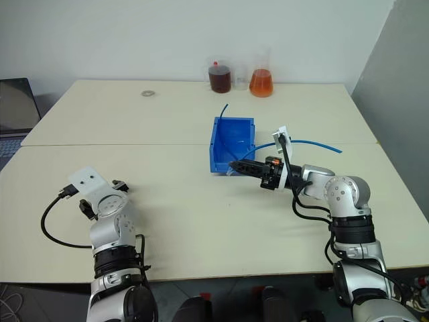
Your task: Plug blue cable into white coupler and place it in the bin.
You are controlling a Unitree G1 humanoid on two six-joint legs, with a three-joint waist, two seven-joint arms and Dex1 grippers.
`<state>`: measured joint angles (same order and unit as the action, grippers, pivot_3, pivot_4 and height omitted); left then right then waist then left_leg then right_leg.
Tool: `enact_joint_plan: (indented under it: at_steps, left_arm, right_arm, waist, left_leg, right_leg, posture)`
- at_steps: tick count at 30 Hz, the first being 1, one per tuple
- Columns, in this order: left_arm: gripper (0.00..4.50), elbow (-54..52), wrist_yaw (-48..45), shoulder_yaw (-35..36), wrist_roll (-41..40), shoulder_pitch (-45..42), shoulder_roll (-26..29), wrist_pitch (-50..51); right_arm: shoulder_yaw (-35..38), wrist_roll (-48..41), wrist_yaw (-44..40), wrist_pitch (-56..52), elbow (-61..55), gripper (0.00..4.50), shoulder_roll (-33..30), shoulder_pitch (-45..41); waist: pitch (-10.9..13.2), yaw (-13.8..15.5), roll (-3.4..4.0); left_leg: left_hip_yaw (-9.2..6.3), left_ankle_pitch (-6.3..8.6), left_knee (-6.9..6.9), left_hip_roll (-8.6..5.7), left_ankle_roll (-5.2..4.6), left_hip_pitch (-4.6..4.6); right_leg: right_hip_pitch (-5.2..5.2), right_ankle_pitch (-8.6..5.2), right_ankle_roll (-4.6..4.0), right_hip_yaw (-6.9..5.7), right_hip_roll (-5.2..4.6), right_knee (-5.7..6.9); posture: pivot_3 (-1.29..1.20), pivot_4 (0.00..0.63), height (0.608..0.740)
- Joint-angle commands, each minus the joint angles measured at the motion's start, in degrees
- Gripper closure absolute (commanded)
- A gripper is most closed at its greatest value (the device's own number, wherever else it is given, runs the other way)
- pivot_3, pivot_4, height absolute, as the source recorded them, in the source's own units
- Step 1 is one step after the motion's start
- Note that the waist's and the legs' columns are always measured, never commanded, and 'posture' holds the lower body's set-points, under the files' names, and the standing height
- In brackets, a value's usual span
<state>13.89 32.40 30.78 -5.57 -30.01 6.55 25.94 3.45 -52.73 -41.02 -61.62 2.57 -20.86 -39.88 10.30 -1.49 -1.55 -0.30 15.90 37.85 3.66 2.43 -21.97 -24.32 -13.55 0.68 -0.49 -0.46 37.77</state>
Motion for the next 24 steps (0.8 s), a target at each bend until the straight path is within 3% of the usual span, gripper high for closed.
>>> enact_joint_plan:
  at_steps: [1,8,17,24]
  left_arm:
    - [0.23,1.29,0.44,1.24,-1.30,-0.80,0.71,-1.95]
    - [1.43,2.61,0.85,1.86,-2.58,-1.41,0.69,-2.83]
    - [3.56,3.66,1.18,1.50,-3.13,-1.99,1.48,-3.22]
    - [3.68,2.60,-0.43,0.52,-3.33,-1.47,2.09,-1.71]
  right_arm:
    - [1.83,-0.34,0.22,0.50,-2.25,4.31,-0.30,-0.43]
    - [2.48,-0.66,0.92,0.44,-2.78,4.31,-0.25,0.22]
    - [2.81,-0.57,1.30,0.63,-3.33,4.31,-0.02,0.80]
    - [2.85,-0.50,1.34,0.62,-3.68,4.31,0.14,0.95]
  waist:
    - [0.00,0.00,0.00]
    - [0.00,0.02,0.00]
    - [0.00,0.03,0.00]
    - [0.00,0.03,0.00]
  left_leg:
    - [0.00,0.00,0.00,0.00,0.00,0.00]
    - [0.01,0.00,0.00,0.00,0.00,0.01]
    - [0.01,0.00,0.00,-0.01,0.01,0.00]
    - [0.00,0.00,0.01,0.00,0.01,0.01]
  right_leg:
    - [0.00,0.00,0.00,0.00,0.00,0.00]
    - [0.00,0.00,0.00,0.00,-0.01,0.00]
    - [0.00,0.00,0.01,0.00,-0.01,0.01]
    - [0.01,0.00,0.01,-0.01,-0.01,0.02]
  posture:
    - [0.00,0.150,0.740]
    - [0.00,0.150,0.740]
    - [0.00,0.150,0.740]
    - [0.00,0.150,0.740]
